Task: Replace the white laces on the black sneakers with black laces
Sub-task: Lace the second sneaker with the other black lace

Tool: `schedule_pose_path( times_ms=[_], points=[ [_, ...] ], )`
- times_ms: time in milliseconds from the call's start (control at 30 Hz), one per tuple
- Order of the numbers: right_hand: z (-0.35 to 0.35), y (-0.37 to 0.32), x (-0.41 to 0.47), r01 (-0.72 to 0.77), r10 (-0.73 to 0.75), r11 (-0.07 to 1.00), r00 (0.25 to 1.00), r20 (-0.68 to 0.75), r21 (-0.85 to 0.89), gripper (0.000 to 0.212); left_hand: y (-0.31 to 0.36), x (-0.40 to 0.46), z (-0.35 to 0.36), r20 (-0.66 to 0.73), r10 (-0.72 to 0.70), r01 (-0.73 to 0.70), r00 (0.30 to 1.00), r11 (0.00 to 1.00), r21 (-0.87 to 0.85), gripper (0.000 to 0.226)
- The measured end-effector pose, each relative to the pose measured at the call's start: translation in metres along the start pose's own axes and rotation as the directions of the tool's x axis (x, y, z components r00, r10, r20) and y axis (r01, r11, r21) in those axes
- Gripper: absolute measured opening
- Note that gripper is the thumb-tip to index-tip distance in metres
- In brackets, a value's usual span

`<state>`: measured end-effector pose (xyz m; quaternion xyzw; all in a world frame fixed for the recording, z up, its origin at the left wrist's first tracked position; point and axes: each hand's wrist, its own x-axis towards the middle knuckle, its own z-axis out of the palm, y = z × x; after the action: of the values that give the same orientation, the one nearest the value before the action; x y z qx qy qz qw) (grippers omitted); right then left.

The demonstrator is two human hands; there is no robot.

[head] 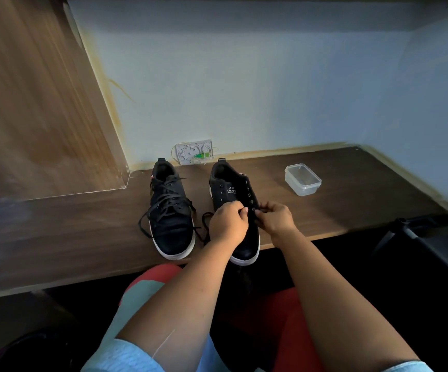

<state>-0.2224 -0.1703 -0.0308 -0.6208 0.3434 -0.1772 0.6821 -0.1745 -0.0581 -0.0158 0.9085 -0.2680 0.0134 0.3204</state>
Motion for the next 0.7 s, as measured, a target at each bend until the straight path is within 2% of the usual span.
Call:
schedule_pose_path(
  times_ms=[100, 267, 467, 600, 700],
  points=[
    [-0.002, 0.0, 0.003, -0.038, 0.035, 0.998, 0.998, 0.057, 0.045, 0.024, 0.001, 0.0, 0.008, -0.02, 0.024, -0.023, 1.0, 0.999, 0.029, 0.025],
    [-0.005, 0.002, 0.006, -0.035, 0.03, 0.997, 0.997, 0.073, 0.07, 0.02, 0.004, -0.003, 0.014, -0.075, 0.09, -0.088, 0.993, 0.996, 0.028, 0.024],
    [-0.009, 0.001, 0.008, -0.083, 0.058, 0.985, 0.985, 0.161, 0.153, 0.017, 0.002, 0.003, 0.014, -0.027, 0.124, -0.122, 0.992, 0.991, 0.051, 0.024],
    [-0.003, 0.012, 0.011, -0.037, 0.039, 0.998, 0.998, 0.054, -0.051, 0.011, 0.002, 0.004, 0.013, 0.045, 0.114, -0.117, 0.992, 0.991, 0.06, 0.022],
    [-0.001, 0.009, 0.014, -0.04, 0.038, 0.999, 0.997, -0.062, -0.035, 0.019, 0.002, 0.006, 0.008, 0.104, 0.104, -0.109, 0.989, 0.993, 0.037, 0.02]
  ],
)
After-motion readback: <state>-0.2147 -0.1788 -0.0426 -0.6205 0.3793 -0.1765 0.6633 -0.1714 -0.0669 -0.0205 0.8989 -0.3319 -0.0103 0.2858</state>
